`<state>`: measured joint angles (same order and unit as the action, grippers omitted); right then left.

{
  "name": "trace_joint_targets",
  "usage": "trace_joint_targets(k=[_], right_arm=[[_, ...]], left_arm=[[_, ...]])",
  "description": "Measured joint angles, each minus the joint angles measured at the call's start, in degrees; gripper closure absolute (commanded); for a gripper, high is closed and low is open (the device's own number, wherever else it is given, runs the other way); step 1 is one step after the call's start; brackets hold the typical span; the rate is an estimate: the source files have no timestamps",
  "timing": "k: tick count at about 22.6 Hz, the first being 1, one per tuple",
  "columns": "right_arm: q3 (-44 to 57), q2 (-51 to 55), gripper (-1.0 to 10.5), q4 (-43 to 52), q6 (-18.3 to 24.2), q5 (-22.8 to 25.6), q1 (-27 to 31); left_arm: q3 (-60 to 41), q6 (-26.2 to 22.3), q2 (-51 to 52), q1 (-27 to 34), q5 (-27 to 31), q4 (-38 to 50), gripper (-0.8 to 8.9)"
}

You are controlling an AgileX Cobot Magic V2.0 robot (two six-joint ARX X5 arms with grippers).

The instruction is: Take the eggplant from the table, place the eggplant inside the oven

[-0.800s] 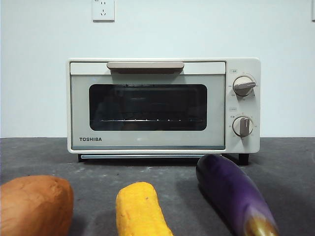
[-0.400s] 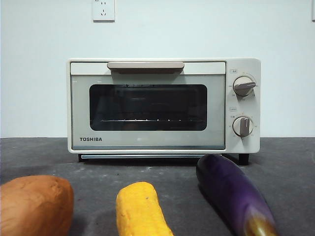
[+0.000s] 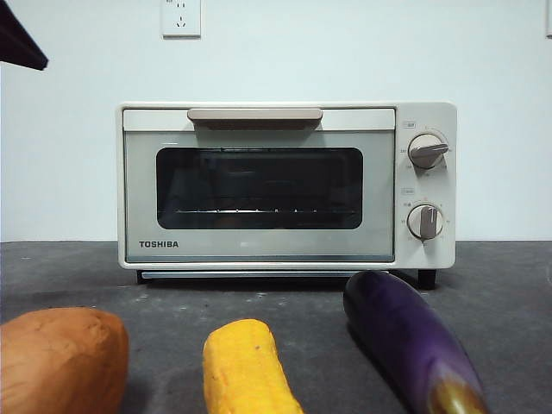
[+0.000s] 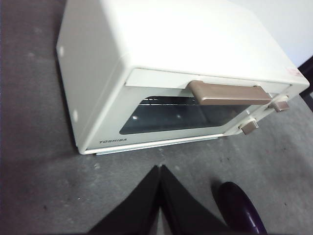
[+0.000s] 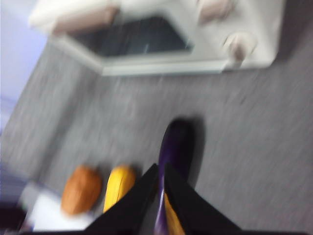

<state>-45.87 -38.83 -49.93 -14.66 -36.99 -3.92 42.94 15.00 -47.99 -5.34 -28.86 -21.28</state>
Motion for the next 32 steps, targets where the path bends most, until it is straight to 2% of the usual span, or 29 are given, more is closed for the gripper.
trace_joint_targets(k=[3, 5, 8, 10, 12, 15, 18, 21, 28, 30, 32], right_arm=[[0.0, -1.8, 7.6, -3.8, 1.0, -0.3, -4.0], [0.0, -2.6, 7.1, -5.0, 1.2, -0.3, -7.0], [0.0, -3.5, 6.5, -4.9, 1.2, 2.6, -12.5], [0.0, -4.1, 5.8, -4.3, 0.9, 7.8, -17.8], [0.0, -5.7, 5.4, -2.7, -0.9, 15.3, -24.8], [0.0, -10.4, 5.4, 2.3, -6.3, 26.5, -35.1], [0.0, -17.3, 5.4, 6.6, -12.7, 32.0, -41.0], [0.0, -27.0, 5.4, 9.6, -17.1, 35.2, -43.0], [0.0, -42.8, 5.5, 18.6, -18.7, 35.2, -43.0], [0.0, -45.3, 5.9, 19.5, -18.8, 35.2, -43.0], [0.0, -46.0, 7.0, 19.5, -19.2, 35.3, -43.0]], left_arm=[[0.3, -0.4, -1.1, -0.8, 0.0, 0.0, 8.06], [0.3, -0.5, -1.4, -1.3, 0.0, 0.1, 8.06], [0.4, -0.5, -1.9, -2.0, 0.0, 0.9, 8.06], [0.4, -0.5, -1.9, -2.4, 0.0, 1.7, 8.06], [0.4, -0.5, -1.9, -2.8, 0.0, 2.7, 8.06], [0.5, -0.5, -1.9, -2.8, 0.0, 2.8, 8.06], [0.5, -0.5, -1.9, -2.8, 0.0, 2.7, 8.06], [0.5, -0.5, -1.9, -2.8, 0.0, 2.5, 8.06], [0.5, -0.5, -1.9, -2.8, 0.0, 2.3, 8.06], [0.5, -0.5, -1.9, -2.8, 0.0, 2.3, 8.06], [0.5, -0.5, -1.9, -2.8, 0.0, 2.3, 8.06]])
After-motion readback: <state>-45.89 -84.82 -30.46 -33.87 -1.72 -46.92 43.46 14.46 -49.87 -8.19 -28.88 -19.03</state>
